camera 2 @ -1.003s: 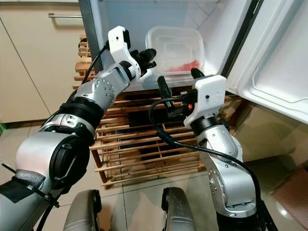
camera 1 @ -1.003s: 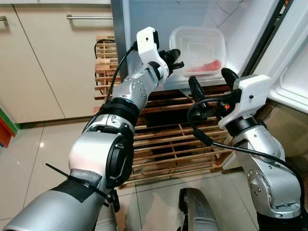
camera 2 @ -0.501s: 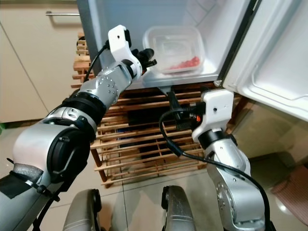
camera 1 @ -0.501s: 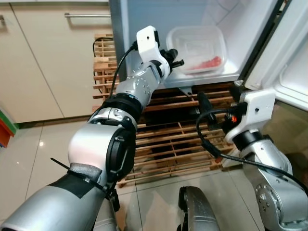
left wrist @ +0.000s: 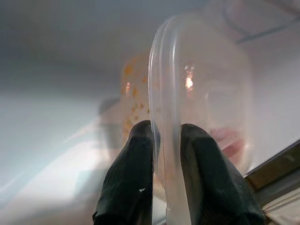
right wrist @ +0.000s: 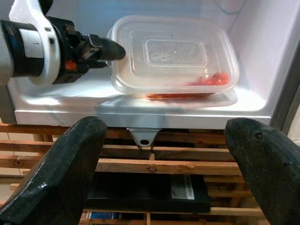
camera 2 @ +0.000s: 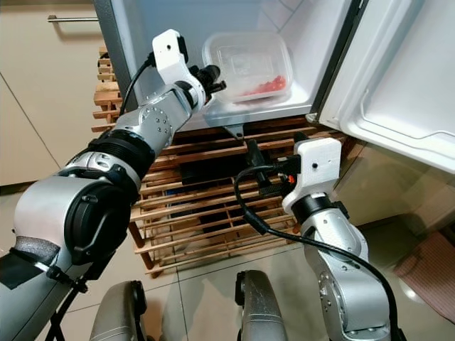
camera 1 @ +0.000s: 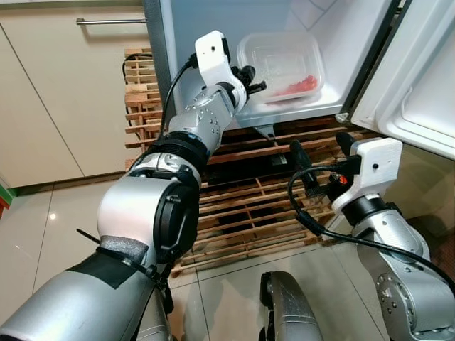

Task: Restocking fridge

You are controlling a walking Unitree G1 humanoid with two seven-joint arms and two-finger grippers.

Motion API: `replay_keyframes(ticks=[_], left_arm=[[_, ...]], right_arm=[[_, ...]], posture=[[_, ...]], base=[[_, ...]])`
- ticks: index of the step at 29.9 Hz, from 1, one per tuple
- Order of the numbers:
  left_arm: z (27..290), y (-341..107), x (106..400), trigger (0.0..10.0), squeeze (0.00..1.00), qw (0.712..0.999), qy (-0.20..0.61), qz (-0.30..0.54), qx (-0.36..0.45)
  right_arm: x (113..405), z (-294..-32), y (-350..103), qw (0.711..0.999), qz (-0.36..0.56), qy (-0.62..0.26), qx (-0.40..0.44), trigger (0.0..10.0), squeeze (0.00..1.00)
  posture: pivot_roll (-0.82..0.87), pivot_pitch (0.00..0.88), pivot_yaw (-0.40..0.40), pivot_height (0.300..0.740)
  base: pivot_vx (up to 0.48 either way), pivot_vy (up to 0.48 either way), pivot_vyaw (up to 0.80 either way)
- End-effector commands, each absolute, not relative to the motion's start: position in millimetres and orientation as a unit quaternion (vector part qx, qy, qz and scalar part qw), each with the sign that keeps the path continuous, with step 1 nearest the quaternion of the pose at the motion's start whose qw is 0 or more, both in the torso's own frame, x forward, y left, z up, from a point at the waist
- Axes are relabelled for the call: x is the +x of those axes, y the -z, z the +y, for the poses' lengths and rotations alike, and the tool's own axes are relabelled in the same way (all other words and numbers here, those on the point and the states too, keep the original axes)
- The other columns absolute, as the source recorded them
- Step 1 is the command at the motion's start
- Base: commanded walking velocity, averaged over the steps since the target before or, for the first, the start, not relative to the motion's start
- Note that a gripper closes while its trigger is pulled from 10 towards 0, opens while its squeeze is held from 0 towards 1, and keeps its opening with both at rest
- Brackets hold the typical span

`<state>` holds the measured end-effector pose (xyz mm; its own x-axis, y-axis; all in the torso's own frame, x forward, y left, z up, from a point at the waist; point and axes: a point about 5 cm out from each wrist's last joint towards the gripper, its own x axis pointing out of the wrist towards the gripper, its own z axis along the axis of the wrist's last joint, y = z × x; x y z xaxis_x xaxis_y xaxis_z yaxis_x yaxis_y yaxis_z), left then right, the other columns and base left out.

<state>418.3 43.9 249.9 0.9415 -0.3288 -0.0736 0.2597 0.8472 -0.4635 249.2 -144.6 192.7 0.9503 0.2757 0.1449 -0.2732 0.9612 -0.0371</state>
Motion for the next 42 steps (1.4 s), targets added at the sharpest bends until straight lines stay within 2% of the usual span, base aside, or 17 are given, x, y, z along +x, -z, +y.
replay_keyframes(ticks=[1,14,25,26,29,37,42], left_arm=[[48.0,-248.4,419.3,10.0,1.0,0.958,0.139,0.087,-0.234],[55.8,-256.9,422.0,10.0,1.0,0.965,0.128,0.068,-0.219],[64.7,-250.5,423.0,10.0,1.0,0.983,0.114,0.067,-0.124],[66.4,-250.4,423.3,10.0,0.0,0.987,0.11,0.063,-0.102],[66.6,-248.2,423.0,10.0,0.0,0.992,0.111,0.054,-0.035],[72.6,-249.5,424.0,10.0,0.0,0.995,0.092,0.032,0.034],[71.8,-261.7,424.7,10.0,0.0,0.996,0.083,-0.005,0.04]], right_arm=[[247.3,-142.6,-188.5,0.988,-0.068,-0.138,-0.009,10.0,0.0],[246.2,-140.2,-187.6,0.988,-0.07,-0.14,-0.009,10.0,0.0],[247.5,-137.7,-186.6,0.988,-0.07,-0.141,-0.008,10.0,0.0],[247.6,-137.5,-186.5,0.988,-0.07,-0.141,-0.008,10.0,0.0],[248.3,-137.3,-185.8,0.988,-0.07,-0.139,-0.008,10.0,0.0],[249.0,-136.9,-184.1,0.988,-0.068,-0.141,-0.006,10.0,0.0],[250.4,-136.2,-184.0,0.987,-0.069,-0.143,-0.006,10.0,0.0]], posture=[[-0.26,0.056,-0.029,0.583],[-0.26,0.057,-0.031,0.583],[-0.25,0.057,-0.036,0.583],[-0.25,0.058,-0.036,0.583],[-0.24,0.059,-0.04,0.583],[-0.23,0.059,-0.045,0.583],[-0.23,0.055,-0.048,0.583]], base=[[0.0,0.0,0.0],[0.0,0.0,0.0],[0.0,0.0,0.0],[0.0,0.0,0.0],[0.0,0.0,0.0],[0.0,0.0,0.0],[0.0,0.0,0.0]])
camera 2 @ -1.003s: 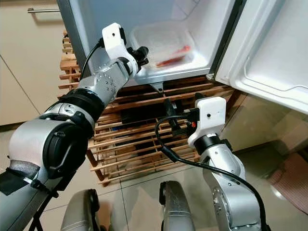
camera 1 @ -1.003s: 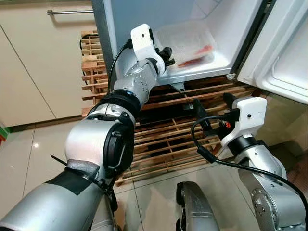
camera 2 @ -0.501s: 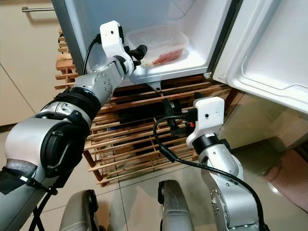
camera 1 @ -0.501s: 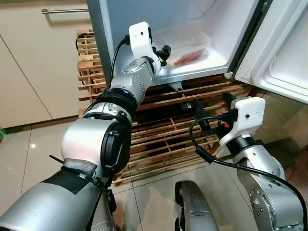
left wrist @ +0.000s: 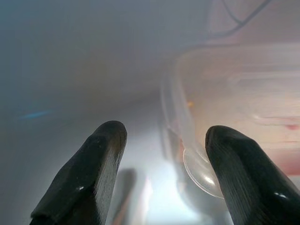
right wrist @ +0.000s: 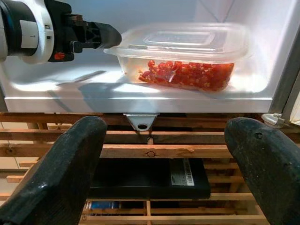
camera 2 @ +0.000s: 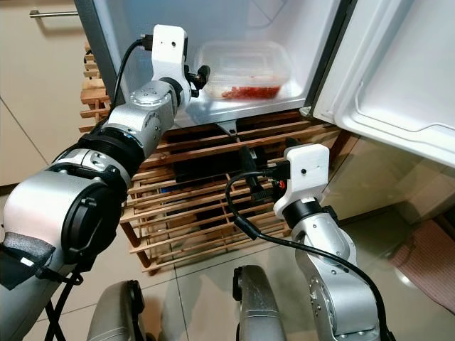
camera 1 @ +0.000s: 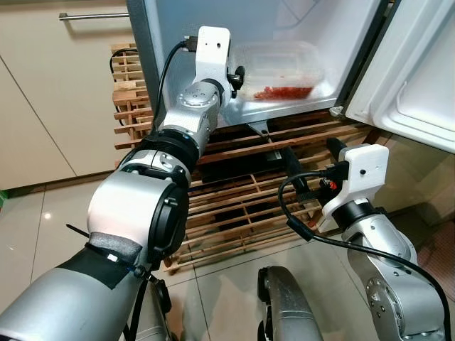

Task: Restocking fridge

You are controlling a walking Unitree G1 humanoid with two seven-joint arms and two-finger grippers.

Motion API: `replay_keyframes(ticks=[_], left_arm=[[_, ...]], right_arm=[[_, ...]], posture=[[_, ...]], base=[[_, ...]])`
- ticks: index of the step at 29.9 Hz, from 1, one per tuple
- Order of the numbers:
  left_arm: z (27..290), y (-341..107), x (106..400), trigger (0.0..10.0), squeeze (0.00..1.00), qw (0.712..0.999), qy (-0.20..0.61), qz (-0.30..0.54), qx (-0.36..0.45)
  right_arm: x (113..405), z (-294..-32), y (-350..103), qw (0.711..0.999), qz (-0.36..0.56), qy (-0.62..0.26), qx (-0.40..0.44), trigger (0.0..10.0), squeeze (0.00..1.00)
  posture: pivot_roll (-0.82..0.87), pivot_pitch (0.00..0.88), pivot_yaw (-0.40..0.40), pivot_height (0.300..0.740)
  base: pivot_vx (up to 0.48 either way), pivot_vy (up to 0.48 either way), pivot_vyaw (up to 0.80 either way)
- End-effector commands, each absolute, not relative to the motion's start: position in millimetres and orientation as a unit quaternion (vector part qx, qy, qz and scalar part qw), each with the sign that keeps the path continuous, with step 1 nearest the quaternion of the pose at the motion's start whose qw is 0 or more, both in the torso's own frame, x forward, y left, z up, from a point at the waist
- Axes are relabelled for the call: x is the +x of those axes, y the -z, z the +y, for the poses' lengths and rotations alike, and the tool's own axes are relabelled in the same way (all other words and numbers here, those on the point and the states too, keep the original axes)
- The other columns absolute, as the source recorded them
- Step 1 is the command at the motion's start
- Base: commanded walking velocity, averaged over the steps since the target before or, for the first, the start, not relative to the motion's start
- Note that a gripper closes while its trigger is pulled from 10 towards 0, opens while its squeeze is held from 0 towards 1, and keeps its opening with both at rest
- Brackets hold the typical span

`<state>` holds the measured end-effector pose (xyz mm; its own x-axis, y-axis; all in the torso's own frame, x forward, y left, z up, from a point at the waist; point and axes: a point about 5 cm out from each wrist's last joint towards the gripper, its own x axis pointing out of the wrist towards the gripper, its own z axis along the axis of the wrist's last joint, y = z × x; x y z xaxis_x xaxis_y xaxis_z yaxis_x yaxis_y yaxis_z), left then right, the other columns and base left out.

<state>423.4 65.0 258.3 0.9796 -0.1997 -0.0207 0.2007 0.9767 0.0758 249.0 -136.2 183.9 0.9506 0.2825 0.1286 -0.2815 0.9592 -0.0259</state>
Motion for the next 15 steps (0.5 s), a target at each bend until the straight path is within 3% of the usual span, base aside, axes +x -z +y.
replay_keyframes(ticks=[1,10,15], left_arm=[[72.2,-265.6,425.0,10.0,0.0,0.996,0.077,-0.014,0.037],[67.0,-287.8,424.1,10.0,0.0,0.996,0.048,-0.069,0.036],[70.1,-307.2,421.2,10.0,0.0,0.989,0.022,-0.14,0.035]], right_arm=[[250.4,-136.2,-184.0,0.987,-0.069,-0.143,-0.006,10.0,0.0],[252.1,-135.8,-184.1,0.987,-0.07,-0.147,-0.008,10.0,0.0],[253.2,-136.4,-183.9,0.986,-0.071,-0.147,-0.01,10.0,0.0]], posture=[[-0.23,0.055,-0.048,0.583],[-0.22,0.05,-0.055,0.583],[-0.21,0.039,-0.06,0.583]], base=[[0.0,0.0,0.0],[0.0,0.0,0.0],[0.0,0.0,0.0]])
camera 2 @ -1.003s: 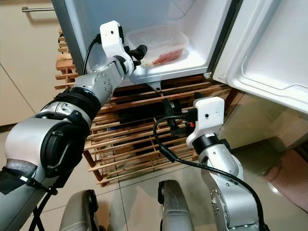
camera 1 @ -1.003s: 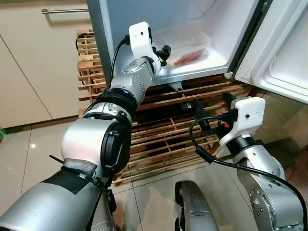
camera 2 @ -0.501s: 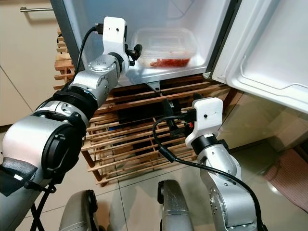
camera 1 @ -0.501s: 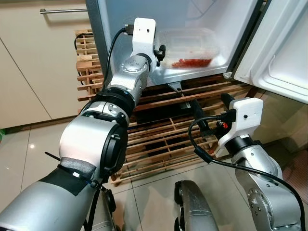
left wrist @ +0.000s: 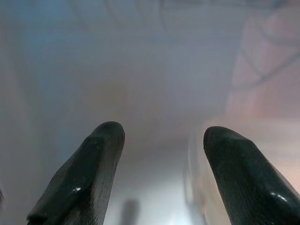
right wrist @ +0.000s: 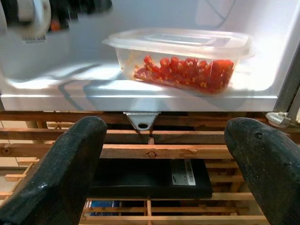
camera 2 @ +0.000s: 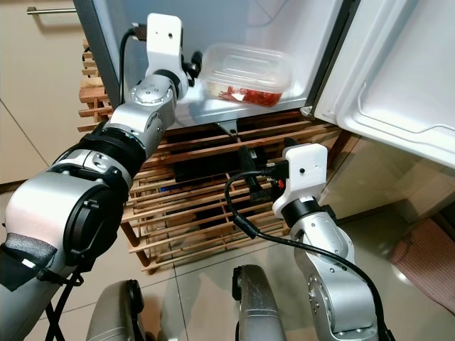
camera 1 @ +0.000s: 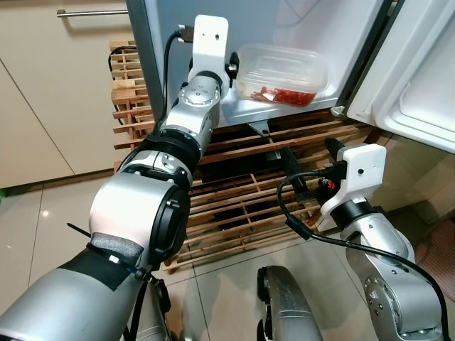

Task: Restocking fridge

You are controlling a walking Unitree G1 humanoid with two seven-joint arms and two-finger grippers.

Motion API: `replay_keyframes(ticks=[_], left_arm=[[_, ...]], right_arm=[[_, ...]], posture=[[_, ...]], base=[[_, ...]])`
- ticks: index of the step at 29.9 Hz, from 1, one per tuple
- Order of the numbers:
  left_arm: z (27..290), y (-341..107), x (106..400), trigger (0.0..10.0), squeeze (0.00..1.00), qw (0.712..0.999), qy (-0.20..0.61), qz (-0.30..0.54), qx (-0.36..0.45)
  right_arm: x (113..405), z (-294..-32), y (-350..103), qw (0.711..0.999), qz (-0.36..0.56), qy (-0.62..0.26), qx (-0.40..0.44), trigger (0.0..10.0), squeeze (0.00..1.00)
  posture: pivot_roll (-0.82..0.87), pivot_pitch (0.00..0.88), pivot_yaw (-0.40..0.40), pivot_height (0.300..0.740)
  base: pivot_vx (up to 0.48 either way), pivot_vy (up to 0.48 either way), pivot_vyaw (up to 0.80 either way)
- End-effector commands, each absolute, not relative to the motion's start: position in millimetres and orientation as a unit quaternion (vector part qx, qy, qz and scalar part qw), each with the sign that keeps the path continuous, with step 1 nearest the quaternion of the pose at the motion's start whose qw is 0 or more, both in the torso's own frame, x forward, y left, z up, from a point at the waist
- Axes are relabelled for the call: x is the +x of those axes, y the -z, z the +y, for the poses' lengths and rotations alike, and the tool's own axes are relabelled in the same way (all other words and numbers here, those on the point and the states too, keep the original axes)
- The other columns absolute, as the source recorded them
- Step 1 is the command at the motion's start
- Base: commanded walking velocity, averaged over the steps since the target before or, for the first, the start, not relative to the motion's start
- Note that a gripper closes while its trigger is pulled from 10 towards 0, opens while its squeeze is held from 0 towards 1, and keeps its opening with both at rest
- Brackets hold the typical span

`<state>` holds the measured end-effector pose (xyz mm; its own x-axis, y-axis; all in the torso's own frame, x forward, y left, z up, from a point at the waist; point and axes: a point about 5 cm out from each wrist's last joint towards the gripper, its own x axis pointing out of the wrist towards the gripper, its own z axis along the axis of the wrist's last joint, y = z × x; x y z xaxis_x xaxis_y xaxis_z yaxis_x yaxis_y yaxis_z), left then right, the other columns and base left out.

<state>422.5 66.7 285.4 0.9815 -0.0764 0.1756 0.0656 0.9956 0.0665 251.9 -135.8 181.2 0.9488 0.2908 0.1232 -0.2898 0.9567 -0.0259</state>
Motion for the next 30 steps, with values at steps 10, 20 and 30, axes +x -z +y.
replay_keyframes(ticks=[10,20,30], left_arm=[[60.3,-265.9,403.6,10.0,0.0,0.976,0.115,-0.156,0.098],[56.7,-243.9,354.8,10.0,0.0,0.958,0.213,-0.175,0.076],[68.1,-229.7,308.0,10.0,0.0,0.938,0.28,-0.19,0.079]], right_arm=[[257.6,-140.4,-178.0,0.989,-0.071,-0.131,-0.012,10.0,0.0],[265.6,-143.6,-170.5,0.991,-0.072,-0.112,-0.018,10.0,0.0],[268.7,-146.5,-163.3,0.993,-0.071,-0.094,-0.019,10.0,0.0]], posture=[[-0.17,0.027,-0.059,0.583],[-0.11,0.0,-0.056,0.583],[-0.09,0.0,-0.055,0.583]], base=[[0.0,0.0,0.0],[0.0,0.0,0.0],[0.0,0.0,0.0]])
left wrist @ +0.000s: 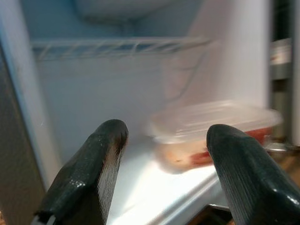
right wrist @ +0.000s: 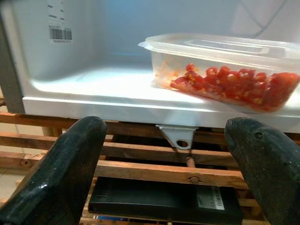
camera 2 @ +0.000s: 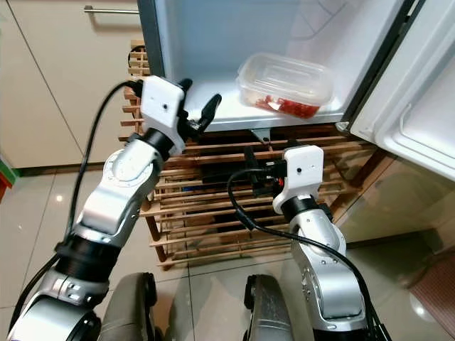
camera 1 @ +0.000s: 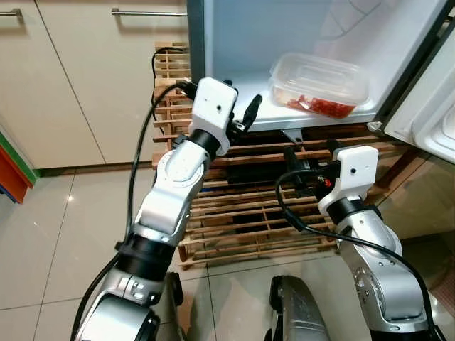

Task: Restocking fridge

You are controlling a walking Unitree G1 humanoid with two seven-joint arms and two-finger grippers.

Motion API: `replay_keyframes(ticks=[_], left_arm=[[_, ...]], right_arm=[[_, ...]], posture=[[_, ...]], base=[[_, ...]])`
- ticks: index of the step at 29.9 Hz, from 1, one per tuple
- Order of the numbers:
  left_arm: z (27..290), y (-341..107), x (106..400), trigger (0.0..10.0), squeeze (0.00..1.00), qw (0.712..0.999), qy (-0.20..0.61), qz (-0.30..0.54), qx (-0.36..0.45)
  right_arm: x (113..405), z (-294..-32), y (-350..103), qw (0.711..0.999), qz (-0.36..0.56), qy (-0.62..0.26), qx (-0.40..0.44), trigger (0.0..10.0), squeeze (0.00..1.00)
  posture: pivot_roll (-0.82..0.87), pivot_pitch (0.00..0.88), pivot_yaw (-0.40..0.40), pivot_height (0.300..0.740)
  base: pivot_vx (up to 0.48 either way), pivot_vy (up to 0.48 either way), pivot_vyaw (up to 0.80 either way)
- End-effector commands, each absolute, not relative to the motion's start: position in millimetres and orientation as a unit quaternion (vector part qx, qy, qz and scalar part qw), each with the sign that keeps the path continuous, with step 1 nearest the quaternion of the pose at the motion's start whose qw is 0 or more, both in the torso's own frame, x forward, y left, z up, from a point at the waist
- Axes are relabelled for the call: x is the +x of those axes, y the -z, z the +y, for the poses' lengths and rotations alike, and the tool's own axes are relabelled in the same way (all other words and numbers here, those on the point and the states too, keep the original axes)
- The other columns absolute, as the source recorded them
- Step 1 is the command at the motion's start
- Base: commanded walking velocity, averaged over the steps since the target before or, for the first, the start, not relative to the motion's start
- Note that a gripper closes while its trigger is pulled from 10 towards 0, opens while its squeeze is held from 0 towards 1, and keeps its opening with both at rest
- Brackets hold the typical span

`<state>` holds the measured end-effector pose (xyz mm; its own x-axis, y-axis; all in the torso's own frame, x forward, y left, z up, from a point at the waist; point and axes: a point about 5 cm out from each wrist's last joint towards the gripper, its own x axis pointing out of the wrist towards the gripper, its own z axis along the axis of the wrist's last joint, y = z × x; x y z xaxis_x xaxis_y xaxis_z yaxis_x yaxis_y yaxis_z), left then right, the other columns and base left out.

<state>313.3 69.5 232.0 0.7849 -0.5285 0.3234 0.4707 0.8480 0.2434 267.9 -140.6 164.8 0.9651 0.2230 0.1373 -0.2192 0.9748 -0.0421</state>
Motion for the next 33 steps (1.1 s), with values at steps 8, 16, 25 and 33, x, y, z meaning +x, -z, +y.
replay_keyframes(ticks=[8,16,25,33], left_arm=[[112.3,-180.0,289.1,10.0,0.0,0.974,0.191,-0.109,0.053],[119.5,-158.7,291.5,10.0,0.0,0.989,0.125,-0.064,0.05],[111.8,-158.8,294.9,10.0,0.0,0.986,0.144,-0.062,0.05],[110.9,-161.6,293.7,10.0,0.0,0.985,0.143,-0.075,0.054]], right_arm=[[267.5,-149.1,-152.3,0.995,-0.066,-0.068,-0.025,10.0,0.0],[274.1,-152.0,-147.0,0.996,-0.069,-0.051,-0.021,10.0,0.0],[279.6,-146.3,-143.9,0.996,-0.072,-0.054,-0.016,10.0,0.0],[282.2,-146.3,-141.4,0.996,-0.072,-0.056,-0.015,10.0,0.0]], posture=[[-0.08,0.0,-0.045,0.583],[-0.09,0.0,-0.053,0.593],[-0.09,0.0,-0.055,0.638],[-0.08,0.0,-0.057,0.688]], base=[[0.0,0.0,0.0],[0.0,0.0,0.0],[0.0,0.0,0.0],[0.0,0.0,0.0]])
